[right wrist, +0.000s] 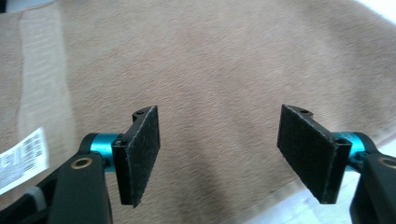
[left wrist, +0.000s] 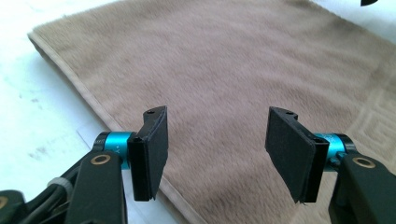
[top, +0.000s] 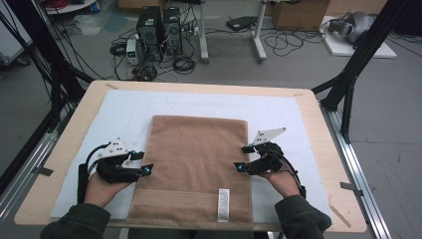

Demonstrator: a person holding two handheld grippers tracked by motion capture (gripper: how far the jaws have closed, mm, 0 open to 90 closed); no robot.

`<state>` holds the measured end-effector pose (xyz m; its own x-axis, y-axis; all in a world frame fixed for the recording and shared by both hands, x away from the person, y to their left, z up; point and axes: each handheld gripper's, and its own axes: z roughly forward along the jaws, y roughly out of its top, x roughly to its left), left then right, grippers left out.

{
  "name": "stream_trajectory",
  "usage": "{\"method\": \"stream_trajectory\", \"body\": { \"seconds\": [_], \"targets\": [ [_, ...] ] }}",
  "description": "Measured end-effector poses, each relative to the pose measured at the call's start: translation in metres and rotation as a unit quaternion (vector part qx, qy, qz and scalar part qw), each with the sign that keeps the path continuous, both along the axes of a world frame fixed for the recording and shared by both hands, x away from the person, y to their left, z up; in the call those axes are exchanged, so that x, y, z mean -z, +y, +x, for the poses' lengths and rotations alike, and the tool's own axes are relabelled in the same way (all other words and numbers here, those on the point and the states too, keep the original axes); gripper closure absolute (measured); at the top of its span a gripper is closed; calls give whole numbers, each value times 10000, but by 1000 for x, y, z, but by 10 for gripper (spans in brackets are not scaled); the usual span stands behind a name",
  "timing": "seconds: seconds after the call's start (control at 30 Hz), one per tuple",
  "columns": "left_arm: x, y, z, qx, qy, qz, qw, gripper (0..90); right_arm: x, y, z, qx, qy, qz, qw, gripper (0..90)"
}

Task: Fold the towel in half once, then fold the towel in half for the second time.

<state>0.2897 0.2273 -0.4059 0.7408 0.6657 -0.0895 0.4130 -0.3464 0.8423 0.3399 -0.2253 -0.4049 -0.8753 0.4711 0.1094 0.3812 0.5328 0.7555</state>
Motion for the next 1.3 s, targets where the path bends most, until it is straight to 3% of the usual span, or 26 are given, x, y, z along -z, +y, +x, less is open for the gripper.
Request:
{"method": "stream_trajectory", "body": {
  "seconds": [0.2,0.43,0.8,0.97,1.17,1.3],
  "targets": [
    [-6,-5,5,11,-46,42,10000,390,-6,1,8,27,-139,-33,9999,290],
    [-6,-6,7,4,-44,131,9999,389,-6,0,11,51,-154,-62,9998,290],
    [-4,-4,16,-89,-29,92,9999,387,-7,3,18,58,-151,-124,9998,290],
    [-12,-5,32,-108,-85,172,9998,387,-12,6,30,101,-155,-171,9997,293],
    [-24,-2,64,-299,-25,218,9993,388,-28,5,58,245,-194,-227,9993,302],
    [-19,3,87,-540,49,145,9984,389,-32,4,76,410,-184,-226,9987,309]
  ]
}}
